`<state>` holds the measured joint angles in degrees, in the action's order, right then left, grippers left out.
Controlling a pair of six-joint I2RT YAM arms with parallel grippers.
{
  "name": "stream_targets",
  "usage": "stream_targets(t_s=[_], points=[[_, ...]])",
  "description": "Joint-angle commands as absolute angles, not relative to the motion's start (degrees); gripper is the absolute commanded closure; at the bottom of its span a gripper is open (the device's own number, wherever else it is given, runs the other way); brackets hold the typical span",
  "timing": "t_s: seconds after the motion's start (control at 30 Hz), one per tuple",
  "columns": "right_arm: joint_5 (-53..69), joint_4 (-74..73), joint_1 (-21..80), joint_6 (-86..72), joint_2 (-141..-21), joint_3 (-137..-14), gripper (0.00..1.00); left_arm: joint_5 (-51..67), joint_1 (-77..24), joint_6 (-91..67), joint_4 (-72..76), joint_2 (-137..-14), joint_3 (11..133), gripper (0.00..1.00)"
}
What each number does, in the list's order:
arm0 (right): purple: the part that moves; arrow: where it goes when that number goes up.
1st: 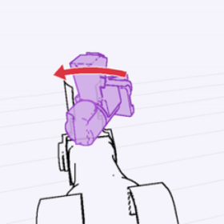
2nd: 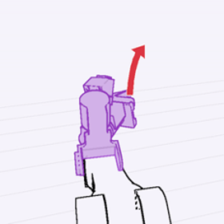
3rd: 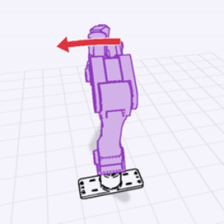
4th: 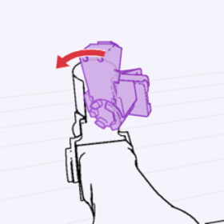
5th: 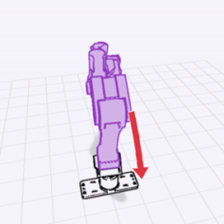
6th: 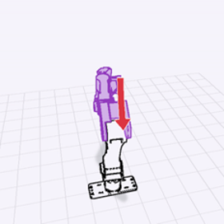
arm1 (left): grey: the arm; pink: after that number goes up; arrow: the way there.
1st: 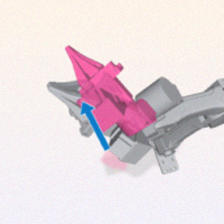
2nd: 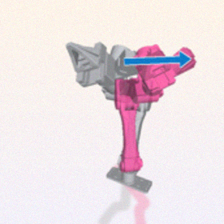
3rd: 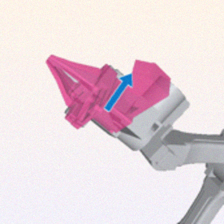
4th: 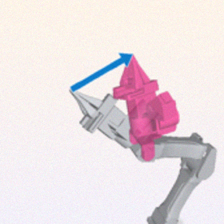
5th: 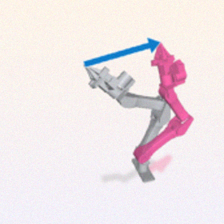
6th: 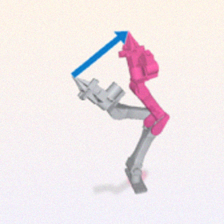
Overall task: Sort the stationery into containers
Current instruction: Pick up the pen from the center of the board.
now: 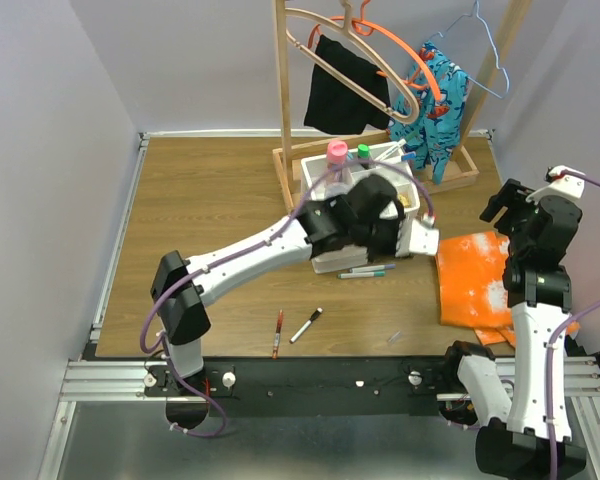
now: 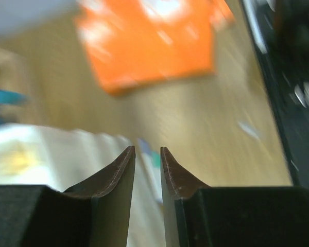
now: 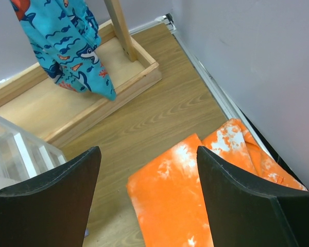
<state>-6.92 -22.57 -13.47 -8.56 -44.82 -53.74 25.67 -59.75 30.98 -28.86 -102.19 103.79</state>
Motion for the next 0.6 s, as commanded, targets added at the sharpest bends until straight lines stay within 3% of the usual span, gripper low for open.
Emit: stream_targets(t_s=[0.0,0.23,0.57], points=[[-4.8,-25.8,-13.8,-8.7,-43.1,-51.8,0.17,28.6,-61.5,40.0,-39.5,-101.9,94.1,0.66],[-3.6,-26.7,-13.8,-9.5,-41.3,-49.5,0.18,25.0,-62.4,39.7,-36.4,-106.5,89.8,0.65],[-3.0,-27.3,-13.8,-8.7,-38.8,-46.8,0.18,19.7,-62.3,36.7,-32.3,-118.1,95.6,0.60]])
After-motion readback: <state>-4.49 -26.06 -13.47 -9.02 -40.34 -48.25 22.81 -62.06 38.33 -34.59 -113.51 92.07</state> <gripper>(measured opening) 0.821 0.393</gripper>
